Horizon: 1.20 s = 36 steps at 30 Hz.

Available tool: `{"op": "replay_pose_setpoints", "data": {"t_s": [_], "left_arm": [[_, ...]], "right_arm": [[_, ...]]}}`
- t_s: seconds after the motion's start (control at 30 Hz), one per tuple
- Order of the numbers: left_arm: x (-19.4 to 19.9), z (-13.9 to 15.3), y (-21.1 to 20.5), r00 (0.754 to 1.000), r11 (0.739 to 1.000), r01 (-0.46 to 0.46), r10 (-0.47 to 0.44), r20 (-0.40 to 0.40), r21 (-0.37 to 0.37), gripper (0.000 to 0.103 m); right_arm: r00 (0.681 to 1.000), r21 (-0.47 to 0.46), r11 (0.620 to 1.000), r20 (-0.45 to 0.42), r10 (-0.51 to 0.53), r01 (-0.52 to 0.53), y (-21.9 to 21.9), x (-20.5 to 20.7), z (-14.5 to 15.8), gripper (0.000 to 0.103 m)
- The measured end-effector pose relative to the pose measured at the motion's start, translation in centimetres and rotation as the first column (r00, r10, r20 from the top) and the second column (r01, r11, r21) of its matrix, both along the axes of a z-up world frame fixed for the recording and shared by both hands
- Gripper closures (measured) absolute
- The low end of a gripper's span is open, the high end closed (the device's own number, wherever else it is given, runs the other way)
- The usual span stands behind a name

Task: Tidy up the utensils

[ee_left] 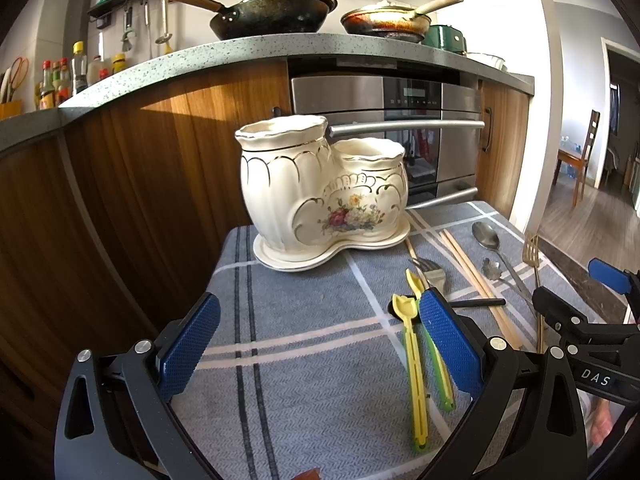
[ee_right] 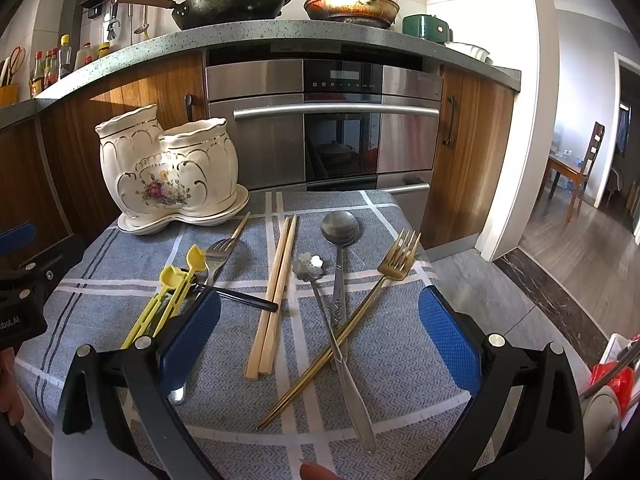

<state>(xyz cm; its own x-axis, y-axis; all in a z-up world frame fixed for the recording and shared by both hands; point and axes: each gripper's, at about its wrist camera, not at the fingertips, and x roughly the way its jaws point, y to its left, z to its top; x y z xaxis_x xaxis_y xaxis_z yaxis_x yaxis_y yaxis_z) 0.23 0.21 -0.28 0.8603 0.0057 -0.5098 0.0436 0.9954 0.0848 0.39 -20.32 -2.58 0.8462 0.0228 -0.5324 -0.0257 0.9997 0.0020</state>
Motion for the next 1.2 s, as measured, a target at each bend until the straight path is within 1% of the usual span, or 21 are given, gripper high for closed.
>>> {"op": "replay_pose_setpoints", "data": {"t_s": [1.2], "left_arm": [[0.23,-0.51,-0.33,1.000,1.000,0.005,-0.005,-0.016,0.005,0.004]], "right_arm": [[1.000,0.003,1.000,-0.020,0.000,0.000,-0.04,0.37,-0.19,0.005]]}}
